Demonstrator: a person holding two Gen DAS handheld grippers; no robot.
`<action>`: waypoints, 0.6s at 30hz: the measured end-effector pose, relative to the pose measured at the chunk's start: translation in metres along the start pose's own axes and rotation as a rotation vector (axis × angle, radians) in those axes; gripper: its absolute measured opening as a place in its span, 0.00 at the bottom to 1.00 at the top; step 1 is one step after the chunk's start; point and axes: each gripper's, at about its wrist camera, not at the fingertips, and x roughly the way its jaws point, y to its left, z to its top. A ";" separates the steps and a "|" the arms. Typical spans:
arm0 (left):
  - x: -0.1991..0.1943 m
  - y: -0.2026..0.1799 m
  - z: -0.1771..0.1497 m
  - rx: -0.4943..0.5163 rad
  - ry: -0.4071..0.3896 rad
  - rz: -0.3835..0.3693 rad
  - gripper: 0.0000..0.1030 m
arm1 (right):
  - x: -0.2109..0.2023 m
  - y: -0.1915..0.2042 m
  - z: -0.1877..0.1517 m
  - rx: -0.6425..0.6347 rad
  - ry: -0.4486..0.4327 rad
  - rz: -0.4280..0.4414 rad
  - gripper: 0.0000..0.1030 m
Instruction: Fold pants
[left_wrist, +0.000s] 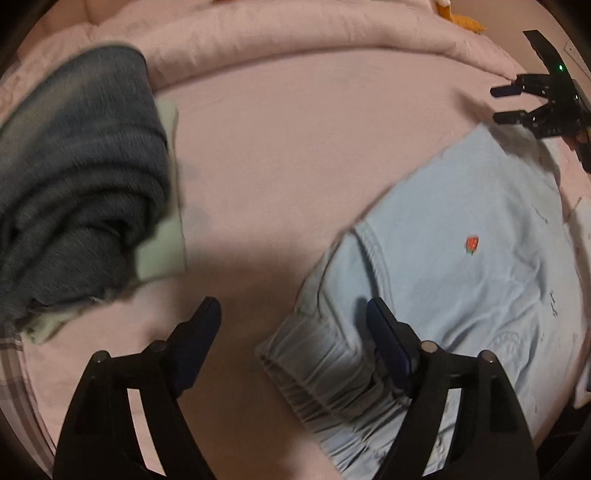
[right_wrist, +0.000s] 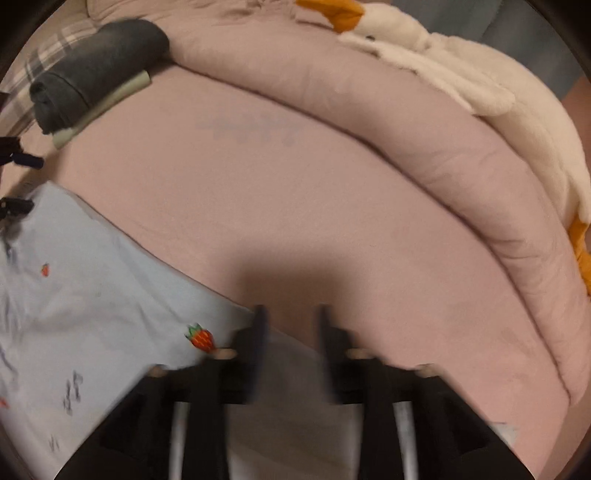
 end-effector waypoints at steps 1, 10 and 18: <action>0.005 -0.002 -0.003 0.025 0.024 -0.009 0.76 | -0.002 -0.004 -0.001 -0.004 0.011 -0.006 0.62; 0.010 -0.041 0.008 0.129 0.041 -0.046 0.40 | 0.037 -0.001 -0.018 0.003 0.169 0.126 0.59; -0.020 -0.096 0.000 0.148 -0.043 0.168 0.29 | 0.002 0.064 -0.036 -0.140 0.114 0.029 0.06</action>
